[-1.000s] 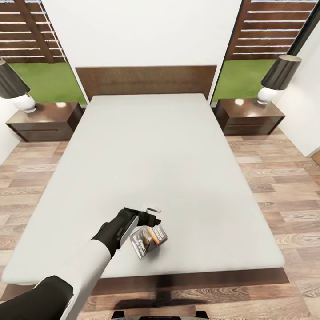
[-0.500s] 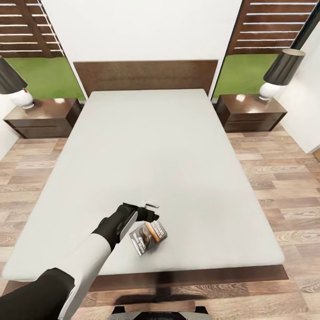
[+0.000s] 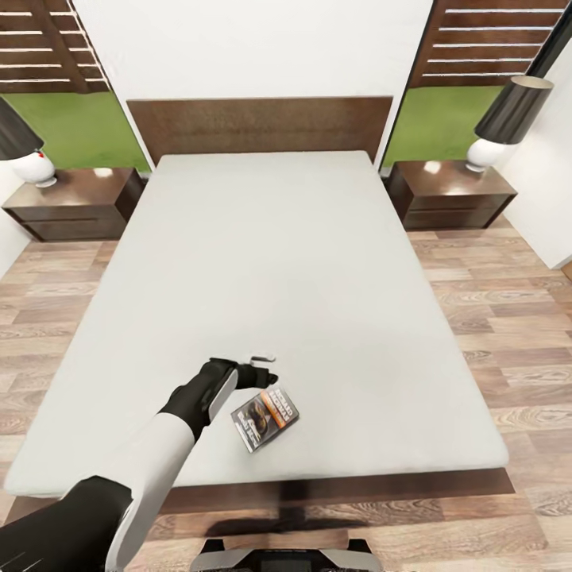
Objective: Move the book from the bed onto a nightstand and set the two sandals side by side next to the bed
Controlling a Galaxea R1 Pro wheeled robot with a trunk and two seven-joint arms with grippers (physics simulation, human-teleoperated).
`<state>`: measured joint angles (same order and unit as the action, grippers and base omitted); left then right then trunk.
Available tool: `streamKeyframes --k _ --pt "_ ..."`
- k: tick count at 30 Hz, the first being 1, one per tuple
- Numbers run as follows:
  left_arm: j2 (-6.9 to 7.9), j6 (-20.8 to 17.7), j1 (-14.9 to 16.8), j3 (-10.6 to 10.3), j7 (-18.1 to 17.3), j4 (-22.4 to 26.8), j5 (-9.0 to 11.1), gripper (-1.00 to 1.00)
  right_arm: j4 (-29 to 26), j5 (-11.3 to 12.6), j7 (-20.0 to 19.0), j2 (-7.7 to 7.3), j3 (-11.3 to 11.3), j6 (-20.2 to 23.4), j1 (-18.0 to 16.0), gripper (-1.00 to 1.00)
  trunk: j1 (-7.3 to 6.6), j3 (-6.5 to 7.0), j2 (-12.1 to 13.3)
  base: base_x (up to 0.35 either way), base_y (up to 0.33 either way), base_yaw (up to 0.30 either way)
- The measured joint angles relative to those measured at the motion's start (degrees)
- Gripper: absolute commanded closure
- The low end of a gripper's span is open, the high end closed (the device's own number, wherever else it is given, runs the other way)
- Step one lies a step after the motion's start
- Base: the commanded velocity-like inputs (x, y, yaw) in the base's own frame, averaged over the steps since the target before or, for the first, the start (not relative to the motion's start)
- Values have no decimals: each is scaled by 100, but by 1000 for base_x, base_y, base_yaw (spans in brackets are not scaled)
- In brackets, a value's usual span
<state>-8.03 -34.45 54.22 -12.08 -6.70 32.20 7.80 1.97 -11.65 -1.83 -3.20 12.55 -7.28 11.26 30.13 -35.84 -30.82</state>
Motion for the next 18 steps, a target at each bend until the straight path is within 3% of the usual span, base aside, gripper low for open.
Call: streamKeyframes --k 18 --pt "-4 25 7 160 36 9 12 -100 -3 -145 3 61 -11 0 0 -100 0 -168 0 0 0 0"
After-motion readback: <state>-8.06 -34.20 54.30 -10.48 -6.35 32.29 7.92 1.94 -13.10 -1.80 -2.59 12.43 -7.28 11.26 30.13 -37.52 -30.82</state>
